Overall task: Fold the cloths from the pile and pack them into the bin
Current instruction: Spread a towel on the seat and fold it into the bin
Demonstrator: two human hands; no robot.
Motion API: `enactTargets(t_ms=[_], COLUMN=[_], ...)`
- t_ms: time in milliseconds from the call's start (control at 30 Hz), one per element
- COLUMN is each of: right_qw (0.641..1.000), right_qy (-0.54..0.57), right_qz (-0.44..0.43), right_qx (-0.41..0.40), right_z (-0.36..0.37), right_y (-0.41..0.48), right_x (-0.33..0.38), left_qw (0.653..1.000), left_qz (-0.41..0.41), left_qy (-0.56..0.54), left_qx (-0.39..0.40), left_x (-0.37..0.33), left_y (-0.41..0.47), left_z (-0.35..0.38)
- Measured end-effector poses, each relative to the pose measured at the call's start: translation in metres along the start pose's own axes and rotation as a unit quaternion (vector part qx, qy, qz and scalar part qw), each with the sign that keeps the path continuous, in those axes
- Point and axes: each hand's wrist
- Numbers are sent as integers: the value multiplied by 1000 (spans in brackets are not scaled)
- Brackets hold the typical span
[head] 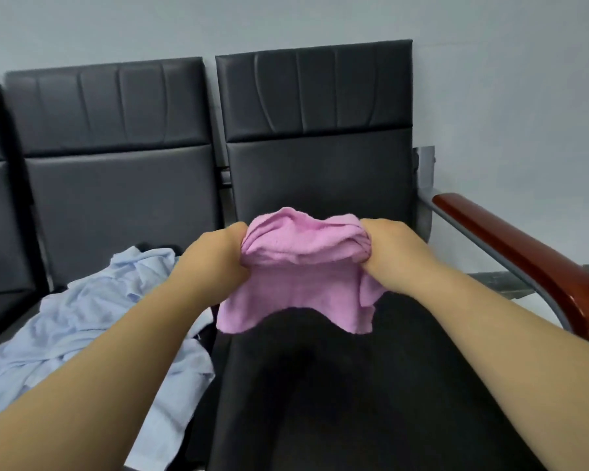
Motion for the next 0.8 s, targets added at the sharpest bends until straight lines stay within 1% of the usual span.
enactTargets(t_ms=[67, 100, 167, 200, 233, 300, 333, 367, 400, 433, 467, 500, 567, 667, 733, 800], right_qw=[999, 999, 1000, 1000, 1000, 995, 988, 972, 950, 931, 920, 917, 914, 900, 904, 907], right_qy=[-17, -21, -6, 9, 17, 19, 17, 21, 25, 19, 3, -15, -19, 69, 103, 104], right_qz=[1, 3, 1, -7, -14, -8, 16, 51, 83, 101, 105, 103, 105, 144, 169, 190], right_qx=[-30, -34, -22, -6, 18, 97, 156, 229, 301, 351, 379, 386, 392, 406, 380, 360], right_z=[-6, -7, -6, 1, 10, 37, 50, 60, 70, 77, 83, 84, 83, 82, 86, 94], right_y=[1, 0, -8, -14, -21, -35, -41, -47, -51, -52, -53, -50, -45, -38, -36, -33], right_x=[2, 2, -2, -7, -13, -29, -37, -43, -48, -52, -56, -58, -60, -61, -56, -53], left_qw=[1000, 999, 998, 998, 998, 995, 986, 969, 952, 942, 936, 933, 934, 942, 945, 944], left_qz=[-10, -2, 28, 42, 56, 52, 32, 9, -2, 5, 17, 24, 26, 23, -5, -44], left_qy=[20, 19, 16, 17, 14, -7, -50, -103, -133, -135, -120, -105, -113, -174, -211, -212], left_qx=[-20, -35, -52, -42, -18, 88, 156, 225, 276, 307, 331, 342, 337, 288, 251, 250], left_x=[-2, -2, 2, 7, 11, 18, 19, 20, 23, 26, 30, 34, 41, 42, 42, 45], left_y=[4, 2, -2, -5, -10, -22, -30, -39, -46, -51, -54, -53, -48, -38, -37, -38], left_z=[-1, 0, 8, 17, 25, 48, 59, 70, 84, 94, 106, 111, 117, 123, 132, 143])
Point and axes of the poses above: each hand's wrist, its own y-axis towards the middle knuckle, its own z-axis out of the palm, x = y × z, and after that the axes turned 2 degrees about z, right-handed
